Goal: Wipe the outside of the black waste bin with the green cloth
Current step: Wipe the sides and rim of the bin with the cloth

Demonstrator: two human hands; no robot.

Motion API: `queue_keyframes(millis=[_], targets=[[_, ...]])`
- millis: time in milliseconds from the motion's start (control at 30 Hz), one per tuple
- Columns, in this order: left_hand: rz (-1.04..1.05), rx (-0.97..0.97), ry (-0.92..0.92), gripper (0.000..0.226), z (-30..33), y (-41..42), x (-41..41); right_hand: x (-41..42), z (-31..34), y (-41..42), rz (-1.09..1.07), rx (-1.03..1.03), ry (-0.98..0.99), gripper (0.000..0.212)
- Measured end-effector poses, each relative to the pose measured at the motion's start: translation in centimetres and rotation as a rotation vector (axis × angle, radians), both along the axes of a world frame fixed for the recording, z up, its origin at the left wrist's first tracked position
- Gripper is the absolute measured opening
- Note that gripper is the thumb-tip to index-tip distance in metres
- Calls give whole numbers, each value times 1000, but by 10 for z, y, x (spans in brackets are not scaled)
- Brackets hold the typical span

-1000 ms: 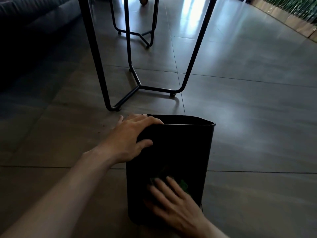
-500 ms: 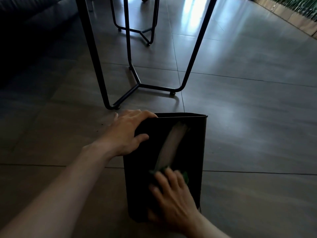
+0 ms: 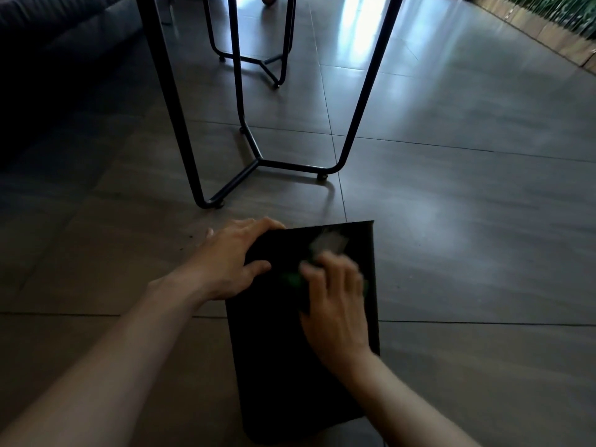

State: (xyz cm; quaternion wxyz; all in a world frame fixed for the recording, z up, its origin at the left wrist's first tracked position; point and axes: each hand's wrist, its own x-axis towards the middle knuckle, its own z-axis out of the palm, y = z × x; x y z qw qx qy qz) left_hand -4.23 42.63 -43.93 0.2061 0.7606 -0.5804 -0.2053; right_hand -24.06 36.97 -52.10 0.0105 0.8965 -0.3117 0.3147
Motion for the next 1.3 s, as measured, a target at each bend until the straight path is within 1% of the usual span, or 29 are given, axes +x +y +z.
queue_keyframes(millis=[67,100,233,300,367,400,500,567,600,633,667,700,733,767,800,833,867,900,933,967,1000,1067,1167,1233,1300], targets=[[38,25,-9,53,-6,2,0,-22,-21,22,114,-32,127,60],[56,34,-6,51,-9,2,0,-30,-26,26,143,-20,150,60],[81,40,26,50,-11,0,-4,-36,-21,31,118,33,156,52],[88,37,22,50,-10,-1,-4,-38,-10,26,187,82,153,46],[97,36,14,50,-11,-1,-3,-35,7,12,210,197,56,43],[100,36,12,51,-12,-2,-4,-31,18,5,154,281,-45,43],[101,19,4,52,-8,-3,-5,-8,57,-23,-211,515,-416,37],[100,-11,-7,52,-4,-3,-6,2,77,-37,-333,705,-555,29],[104,-27,-8,53,-2,-4,-6,4,84,-42,-339,854,-630,22],[112,-40,-7,53,0,-3,-5,3,90,-45,-297,1032,-721,14],[122,-55,-7,53,2,-3,-5,1,96,-45,-210,1236,-787,6],[129,-70,-7,53,3,-2,-5,-2,102,-45,-107,1414,-791,13],[134,-84,-7,53,5,-1,-4,-5,106,-43,-30,1543,-714,23],[135,-96,-7,53,6,-1,-4,-8,107,-42,16,1593,-572,27],[132,-105,-7,53,8,-1,-4,-9,108,-42,16,1542,-399,24],[125,-111,-6,53,9,-1,-4,-10,108,-44,-15,1400,-257,18],[118,-114,-5,54,10,0,-4,-9,108,-46,-82,1222,-170,14],[114,-116,-1,54,11,0,-5,-9,106,-49,-176,1058,-148,19],[112,-119,4,54,11,1,-5,-7,105,-51,-276,942,-211,30],[111,-122,11,54,11,1,-5,-5,104,-51,-352,873,-325,41],[110,-123,14,54,12,2,-5,-2,102,-49,-389,797,-424,48],[105,-123,16,55,11,1,-6,4,94,-42,-335,603,-519,44],[107,-129,24,54,10,2,-6,12,70,-22,-115,416,-533,33],[106,-131,21,53,10,2,-7,12,48,-8,41,274,-423,26],[99,-138,17,53,9,2,-8,8,26,3,146,73,-201,25]])
